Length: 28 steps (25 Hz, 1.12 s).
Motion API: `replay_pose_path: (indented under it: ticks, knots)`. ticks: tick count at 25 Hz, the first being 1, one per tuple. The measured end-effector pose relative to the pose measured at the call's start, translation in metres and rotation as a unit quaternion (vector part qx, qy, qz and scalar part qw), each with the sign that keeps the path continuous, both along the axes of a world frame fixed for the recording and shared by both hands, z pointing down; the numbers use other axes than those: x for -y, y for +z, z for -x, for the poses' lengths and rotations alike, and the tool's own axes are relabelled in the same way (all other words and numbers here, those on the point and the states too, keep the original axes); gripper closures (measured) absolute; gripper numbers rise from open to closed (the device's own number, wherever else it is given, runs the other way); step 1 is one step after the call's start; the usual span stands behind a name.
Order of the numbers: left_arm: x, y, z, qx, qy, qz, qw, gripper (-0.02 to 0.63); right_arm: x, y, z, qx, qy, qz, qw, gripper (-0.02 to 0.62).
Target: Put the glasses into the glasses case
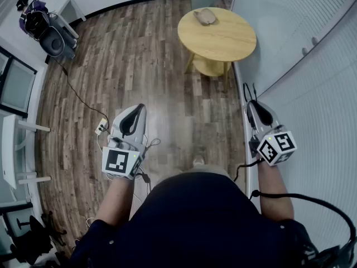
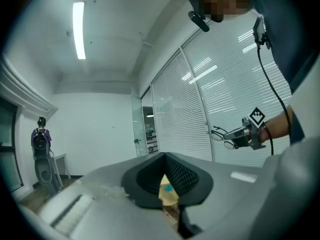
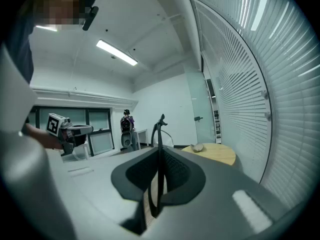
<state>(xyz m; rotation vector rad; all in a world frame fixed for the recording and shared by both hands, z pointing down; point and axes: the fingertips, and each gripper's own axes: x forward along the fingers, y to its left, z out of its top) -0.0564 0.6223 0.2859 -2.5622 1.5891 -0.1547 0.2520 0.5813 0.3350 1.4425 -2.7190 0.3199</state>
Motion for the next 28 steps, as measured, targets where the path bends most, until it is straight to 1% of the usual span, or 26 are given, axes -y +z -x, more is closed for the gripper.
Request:
replay_pose_path:
  ticks: [2, 4, 8, 11, 14, 16, 19, 21, 24, 28]
  knots:
    - [-0.001, 0.005, 0.004, 0.007, -0.015, 0.022, 0.9996, 0.606, -0.002, 0.001, -0.001, 0.0, -0.001, 0.0, 1.0, 0.569]
    - [0.0, 0.006, 0.003, 0.011, -0.023, 0.03, 0.9992, 0.606, -0.002, 0.002, -0.004, 0.001, -0.002, 0.0, 1.0, 0.569]
    - [0.005, 0.006, -0.009, 0.01, -0.024, 0.021, 0.9994, 0.606, 0.004, 0.006, -0.014, 0.0, -0.007, -0.002, 1.0, 0.571]
    - [0.008, 0.01, -0.017, 0.009, -0.029, 0.014, 0.9994, 0.606, 0.009, 0.009, -0.019, 0.003, -0.022, -0.005, 1.0, 0.57]
    - [0.015, 0.018, -0.019, 0.023, -0.03, 0.015, 0.9992, 0.606, 0.014, 0.005, -0.02, 0.016, -0.044, -0.011, 0.999, 0.569]
    - [0.023, 0.018, -0.008, 0.026, -0.04, 0.02, 0.9986, 0.606, 0.017, -0.001, -0.019, 0.015, -0.05, -0.017, 0.999, 0.569]
    - [0.037, 0.006, 0.012, 0.03, -0.056, 0.014, 0.9979, 0.606, 0.028, -0.004, -0.012, 0.004, -0.051, -0.029, 0.998, 0.569]
    - [0.051, 0.006, 0.014, 0.038, -0.049, 0.012, 0.998, 0.606, 0.04, -0.003, -0.008, -0.003, -0.05, -0.033, 0.998, 0.569]
    - [0.076, 0.008, 0.016, 0.047, -0.03, 0.016, 0.9983, 0.606, 0.057, -0.003, 0.004, -0.03, -0.058, -0.04, 0.997, 0.569]
    - [0.115, -0.01, 0.04, 0.035, -0.025, 0.017, 0.9989, 0.605, 0.089, -0.021, 0.019, -0.028, -0.042, -0.025, 0.998, 0.569]
